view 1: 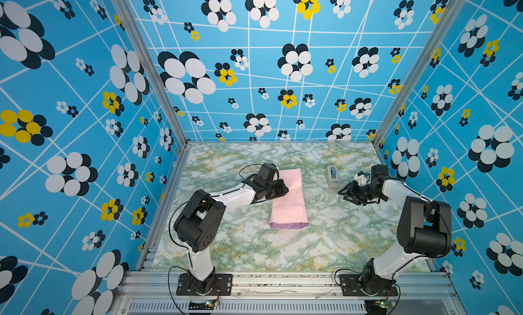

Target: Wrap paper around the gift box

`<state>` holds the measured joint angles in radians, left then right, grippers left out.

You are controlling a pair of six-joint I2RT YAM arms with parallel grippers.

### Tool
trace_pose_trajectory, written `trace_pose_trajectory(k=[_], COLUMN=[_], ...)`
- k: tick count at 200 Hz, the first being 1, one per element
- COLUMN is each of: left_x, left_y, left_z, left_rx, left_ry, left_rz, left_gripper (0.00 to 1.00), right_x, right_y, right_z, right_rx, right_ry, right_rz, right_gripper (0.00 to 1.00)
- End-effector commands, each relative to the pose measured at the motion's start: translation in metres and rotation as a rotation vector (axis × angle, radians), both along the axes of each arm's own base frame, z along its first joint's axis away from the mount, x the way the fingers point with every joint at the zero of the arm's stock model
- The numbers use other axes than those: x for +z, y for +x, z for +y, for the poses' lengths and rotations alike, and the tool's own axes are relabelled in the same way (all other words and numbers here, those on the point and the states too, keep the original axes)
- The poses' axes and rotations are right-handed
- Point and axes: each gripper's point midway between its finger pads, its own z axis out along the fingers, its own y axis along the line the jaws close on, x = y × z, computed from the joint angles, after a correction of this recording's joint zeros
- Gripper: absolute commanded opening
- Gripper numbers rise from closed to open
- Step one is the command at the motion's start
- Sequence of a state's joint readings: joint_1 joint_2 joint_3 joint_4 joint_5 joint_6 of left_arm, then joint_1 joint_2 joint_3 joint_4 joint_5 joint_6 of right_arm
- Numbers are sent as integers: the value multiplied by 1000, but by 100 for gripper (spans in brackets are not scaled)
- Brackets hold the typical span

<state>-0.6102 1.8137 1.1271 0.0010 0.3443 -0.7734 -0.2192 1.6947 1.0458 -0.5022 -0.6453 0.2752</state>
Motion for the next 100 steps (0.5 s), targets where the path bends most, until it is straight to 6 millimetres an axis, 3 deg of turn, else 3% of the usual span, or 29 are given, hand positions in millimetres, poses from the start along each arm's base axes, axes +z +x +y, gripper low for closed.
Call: trace_pose_trajectory(k=[1, 31, 100], left_x=[-39, -37, -38], left_y=[-19, -18, -17], left_z=[16, 17, 18], left_rx=[8, 10, 11], left_ry=[121, 127, 131], left_rz=[103, 98, 100], left_gripper=[20, 20, 20], right_x=[13, 5, -17], right_y=[32, 51, 49], right_z=[3, 4, 13], right_rx=[66, 103, 165], right_ry=[52, 76, 141], right_rz=[-143, -175, -158], right_gripper=[44, 44, 44])
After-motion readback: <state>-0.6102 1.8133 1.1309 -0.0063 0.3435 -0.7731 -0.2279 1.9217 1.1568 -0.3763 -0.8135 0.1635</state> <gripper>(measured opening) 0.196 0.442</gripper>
